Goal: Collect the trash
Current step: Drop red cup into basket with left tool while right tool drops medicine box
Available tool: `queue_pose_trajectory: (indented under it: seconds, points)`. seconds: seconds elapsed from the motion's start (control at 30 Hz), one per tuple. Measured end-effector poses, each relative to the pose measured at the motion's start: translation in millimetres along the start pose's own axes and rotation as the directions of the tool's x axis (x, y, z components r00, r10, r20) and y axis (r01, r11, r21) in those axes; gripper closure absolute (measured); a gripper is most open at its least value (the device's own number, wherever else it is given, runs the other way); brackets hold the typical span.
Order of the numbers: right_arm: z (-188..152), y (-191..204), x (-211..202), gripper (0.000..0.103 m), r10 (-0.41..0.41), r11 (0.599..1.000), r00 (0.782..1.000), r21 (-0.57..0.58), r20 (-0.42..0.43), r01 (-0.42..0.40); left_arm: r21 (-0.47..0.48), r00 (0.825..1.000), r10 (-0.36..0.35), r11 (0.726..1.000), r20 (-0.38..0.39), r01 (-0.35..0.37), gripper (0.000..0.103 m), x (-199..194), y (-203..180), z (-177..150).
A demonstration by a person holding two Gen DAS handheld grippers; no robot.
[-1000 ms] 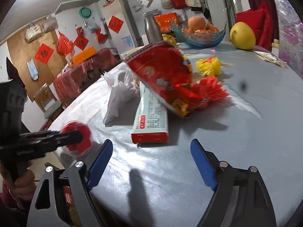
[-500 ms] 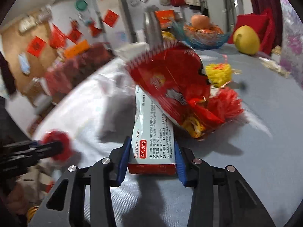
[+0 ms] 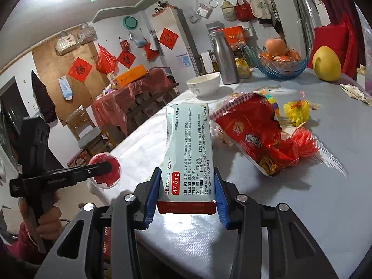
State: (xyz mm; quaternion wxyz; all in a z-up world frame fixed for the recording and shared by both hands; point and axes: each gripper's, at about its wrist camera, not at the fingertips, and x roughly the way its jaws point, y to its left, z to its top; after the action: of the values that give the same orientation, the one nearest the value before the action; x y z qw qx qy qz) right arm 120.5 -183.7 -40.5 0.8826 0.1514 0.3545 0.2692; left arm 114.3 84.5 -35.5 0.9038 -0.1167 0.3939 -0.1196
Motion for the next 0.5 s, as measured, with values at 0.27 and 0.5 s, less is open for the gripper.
queue_pose_trajectory:
  seconds: [0.27, 0.5]
  points:
    - [3, 22, -10, 0.060, 0.045, 0.998, 0.999, -0.046, 0.020, -0.044, -0.048, 0.997, 0.079, 0.996, -0.001, -0.079, 0.072, -27, 40, -15]
    - [-7, 54, 5, 0.060, 0.085, 0.991, 0.996, -0.097, -0.038, -0.088, -0.097, 0.977, 0.203, 0.973, -0.071, -0.209, 0.072, -55, 96, -48]
